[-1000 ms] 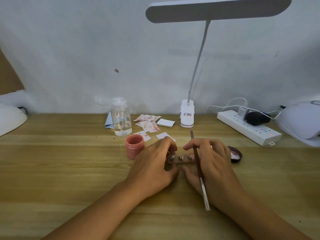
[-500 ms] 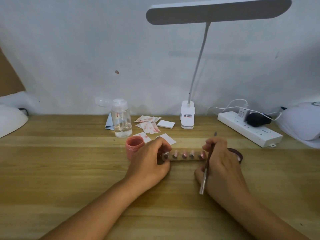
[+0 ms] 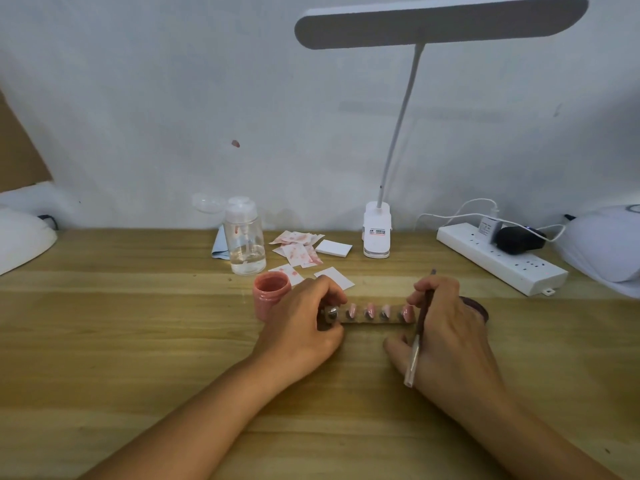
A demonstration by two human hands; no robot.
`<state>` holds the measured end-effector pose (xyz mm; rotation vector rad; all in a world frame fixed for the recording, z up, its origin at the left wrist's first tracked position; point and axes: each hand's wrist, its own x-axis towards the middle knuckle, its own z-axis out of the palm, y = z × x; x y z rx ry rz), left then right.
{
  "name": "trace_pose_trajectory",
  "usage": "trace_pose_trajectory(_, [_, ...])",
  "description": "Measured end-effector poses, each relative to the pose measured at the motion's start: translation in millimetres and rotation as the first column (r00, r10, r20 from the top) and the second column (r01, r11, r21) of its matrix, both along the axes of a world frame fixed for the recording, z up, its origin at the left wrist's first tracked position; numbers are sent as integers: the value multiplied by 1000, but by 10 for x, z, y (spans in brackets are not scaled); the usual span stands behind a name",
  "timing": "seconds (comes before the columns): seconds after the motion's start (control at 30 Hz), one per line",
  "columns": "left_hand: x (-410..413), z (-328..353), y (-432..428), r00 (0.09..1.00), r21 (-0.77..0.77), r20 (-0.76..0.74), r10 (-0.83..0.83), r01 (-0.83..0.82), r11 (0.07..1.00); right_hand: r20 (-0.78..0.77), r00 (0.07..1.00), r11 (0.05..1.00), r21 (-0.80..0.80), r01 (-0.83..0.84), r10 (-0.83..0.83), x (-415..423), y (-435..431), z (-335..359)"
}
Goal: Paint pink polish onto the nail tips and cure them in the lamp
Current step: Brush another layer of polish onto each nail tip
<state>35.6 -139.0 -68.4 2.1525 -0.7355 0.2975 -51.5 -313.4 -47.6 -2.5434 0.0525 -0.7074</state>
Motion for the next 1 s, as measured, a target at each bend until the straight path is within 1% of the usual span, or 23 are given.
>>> trace_pose_trajectory(0.13, [-8,-2,-3,1000,13,16,-1,0,1000,-20,1000,1000,10,-13,13,-12,14,7])
trace_pose_trajectory(0.27, [-29,-11,5,999,48,42,31,-33,998,-42,999,999,23,-23,24,7,-23,-33])
trace_pose_trajectory(0.43, [-40,-7,16,999,60,30,39,-41,997,-29,998,999,24,-46,47,33,-64,-109])
trace_pose_trajectory(0.73, [-47,-6,18,998,90,37,50,-53,995,-21,999,999,18,-32,32,69,-95,-173])
trace_pose_trajectory(1.0, [-54,10,11,996,25,19,85,-86,996,3,999,999,13,-32,32,60,-98,-163])
